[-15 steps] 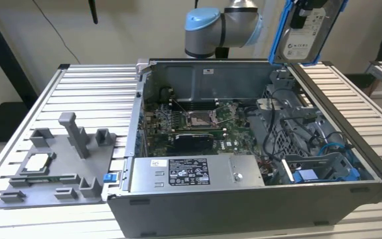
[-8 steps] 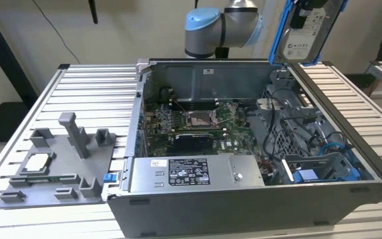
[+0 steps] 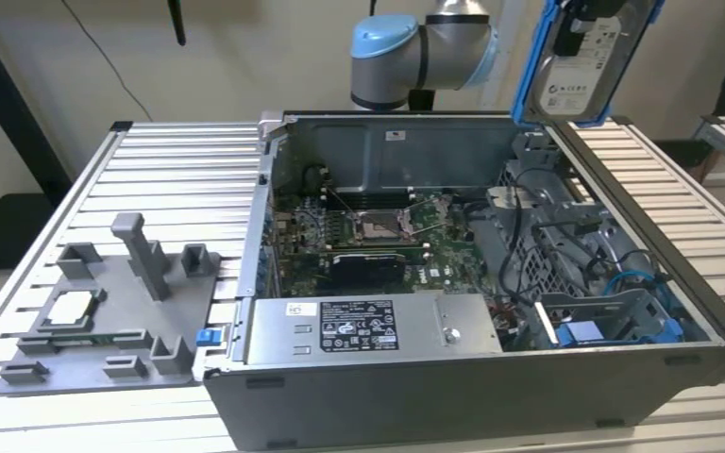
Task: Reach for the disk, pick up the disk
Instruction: 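Pick up the disk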
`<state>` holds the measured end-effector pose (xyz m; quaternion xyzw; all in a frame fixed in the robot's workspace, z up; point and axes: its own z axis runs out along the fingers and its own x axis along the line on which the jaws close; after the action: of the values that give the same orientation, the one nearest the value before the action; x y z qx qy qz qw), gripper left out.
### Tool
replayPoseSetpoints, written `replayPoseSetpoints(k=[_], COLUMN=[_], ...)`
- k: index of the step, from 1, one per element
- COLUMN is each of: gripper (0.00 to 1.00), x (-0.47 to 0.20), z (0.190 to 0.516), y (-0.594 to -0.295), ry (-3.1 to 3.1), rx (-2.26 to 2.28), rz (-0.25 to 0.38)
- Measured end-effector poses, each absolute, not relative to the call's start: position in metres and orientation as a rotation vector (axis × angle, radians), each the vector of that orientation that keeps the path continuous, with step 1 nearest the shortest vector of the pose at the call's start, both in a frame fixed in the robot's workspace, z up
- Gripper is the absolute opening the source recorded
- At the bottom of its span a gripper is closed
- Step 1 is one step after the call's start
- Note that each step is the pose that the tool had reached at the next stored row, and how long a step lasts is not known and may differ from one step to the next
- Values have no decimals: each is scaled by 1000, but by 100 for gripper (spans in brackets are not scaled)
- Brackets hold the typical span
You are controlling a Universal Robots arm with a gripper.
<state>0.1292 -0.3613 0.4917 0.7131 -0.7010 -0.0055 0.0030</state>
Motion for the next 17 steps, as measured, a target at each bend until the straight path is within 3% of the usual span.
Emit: replayPoseSetpoints(k=[17], gripper=[0], x=[129], z=[491], y=[-398], ry=[-2199], rx=[2235], rz=[-18])
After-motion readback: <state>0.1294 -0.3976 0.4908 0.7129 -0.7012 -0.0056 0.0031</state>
